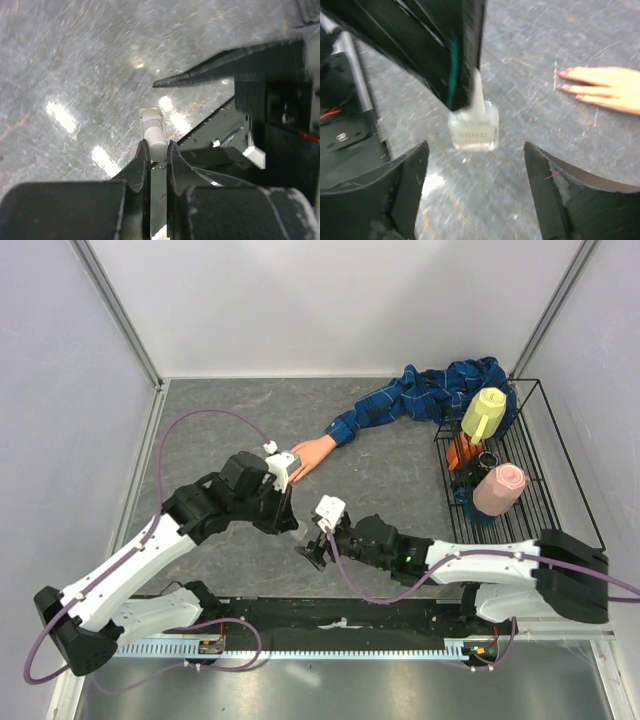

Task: Paint the nails

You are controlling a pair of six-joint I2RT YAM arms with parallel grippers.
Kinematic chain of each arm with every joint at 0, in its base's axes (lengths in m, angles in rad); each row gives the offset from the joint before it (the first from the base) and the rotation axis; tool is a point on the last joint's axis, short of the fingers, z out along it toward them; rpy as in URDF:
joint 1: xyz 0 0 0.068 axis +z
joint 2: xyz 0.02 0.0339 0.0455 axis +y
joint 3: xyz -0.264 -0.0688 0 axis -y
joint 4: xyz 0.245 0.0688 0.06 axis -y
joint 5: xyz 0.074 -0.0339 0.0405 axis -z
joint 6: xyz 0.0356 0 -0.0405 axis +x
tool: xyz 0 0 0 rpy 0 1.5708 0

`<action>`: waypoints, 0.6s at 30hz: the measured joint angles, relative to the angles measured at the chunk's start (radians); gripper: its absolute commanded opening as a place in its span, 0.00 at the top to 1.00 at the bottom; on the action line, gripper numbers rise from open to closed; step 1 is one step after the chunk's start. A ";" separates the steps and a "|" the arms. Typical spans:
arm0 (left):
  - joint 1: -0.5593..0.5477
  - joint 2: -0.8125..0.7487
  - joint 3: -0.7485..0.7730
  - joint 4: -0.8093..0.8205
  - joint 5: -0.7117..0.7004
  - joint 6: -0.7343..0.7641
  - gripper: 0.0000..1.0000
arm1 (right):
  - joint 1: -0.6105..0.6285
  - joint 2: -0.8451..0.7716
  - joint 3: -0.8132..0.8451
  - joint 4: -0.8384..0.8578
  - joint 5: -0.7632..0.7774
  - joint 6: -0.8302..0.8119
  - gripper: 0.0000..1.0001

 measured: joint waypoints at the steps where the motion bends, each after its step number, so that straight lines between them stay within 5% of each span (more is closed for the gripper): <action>1: 0.000 -0.015 0.011 -0.001 0.023 0.021 0.98 | -0.009 -0.032 0.005 -0.047 -0.028 0.005 0.12; 11: -0.023 -0.102 0.042 0.009 0.355 0.161 0.98 | -0.136 -0.348 0.027 -0.381 -0.407 0.096 0.13; 18: -0.127 -0.143 0.045 0.046 0.475 0.209 0.98 | -0.151 -0.349 0.083 -0.433 -0.624 0.148 0.21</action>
